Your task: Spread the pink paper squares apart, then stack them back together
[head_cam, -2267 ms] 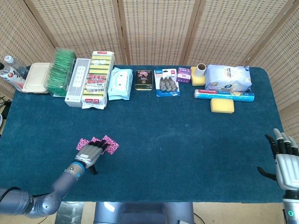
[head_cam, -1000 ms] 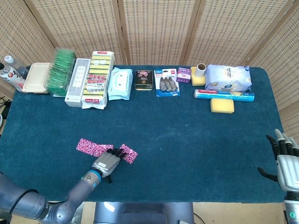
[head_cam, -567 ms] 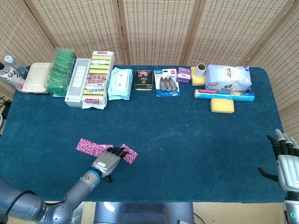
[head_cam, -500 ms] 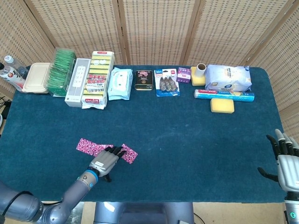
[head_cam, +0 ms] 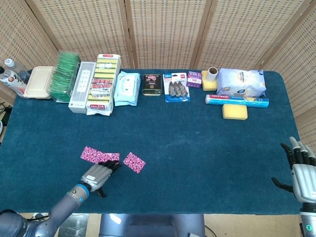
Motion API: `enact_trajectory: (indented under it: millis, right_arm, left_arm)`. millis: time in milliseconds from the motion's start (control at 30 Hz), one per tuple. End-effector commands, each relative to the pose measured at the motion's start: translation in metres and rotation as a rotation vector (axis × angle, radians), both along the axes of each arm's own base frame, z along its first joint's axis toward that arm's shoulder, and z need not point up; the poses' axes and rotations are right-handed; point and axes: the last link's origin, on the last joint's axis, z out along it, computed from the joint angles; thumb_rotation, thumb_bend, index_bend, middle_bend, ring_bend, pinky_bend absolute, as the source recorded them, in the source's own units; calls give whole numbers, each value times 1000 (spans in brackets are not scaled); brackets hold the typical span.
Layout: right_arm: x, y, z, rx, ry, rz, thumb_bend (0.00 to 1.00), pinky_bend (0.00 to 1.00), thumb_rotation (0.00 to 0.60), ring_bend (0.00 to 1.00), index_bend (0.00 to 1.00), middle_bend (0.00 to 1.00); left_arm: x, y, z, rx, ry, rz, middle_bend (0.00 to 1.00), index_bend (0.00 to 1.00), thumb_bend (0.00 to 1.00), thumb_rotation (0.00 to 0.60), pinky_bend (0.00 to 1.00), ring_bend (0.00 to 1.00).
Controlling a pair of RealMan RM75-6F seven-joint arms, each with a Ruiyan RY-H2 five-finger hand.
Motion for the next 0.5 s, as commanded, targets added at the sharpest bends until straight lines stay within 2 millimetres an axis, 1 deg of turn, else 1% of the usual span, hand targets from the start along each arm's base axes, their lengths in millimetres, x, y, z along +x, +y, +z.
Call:
enact_trajectory:
  millis: [33, 333, 500]
  right_arm:
    - [0, 0, 0, 1, 1, 0, 0, 0, 600, 0, 104, 0]
    - [-1, 0, 0, 2, 1, -1, 0, 0, 600, 0, 104, 0]
    - [0, 0, 0, 5, 0, -1, 0, 0, 600, 0, 104, 0]
  left_arm:
    - [-3, 3, -1, 7, -1, 9, 0, 0, 62, 600, 134, 37]
    - [-4, 18, -7, 16, 14, 28, 0, 0, 61, 600, 134, 37]
    - [-3, 22, -8, 25, 19, 35, 0, 0, 61, 600, 134, 37]
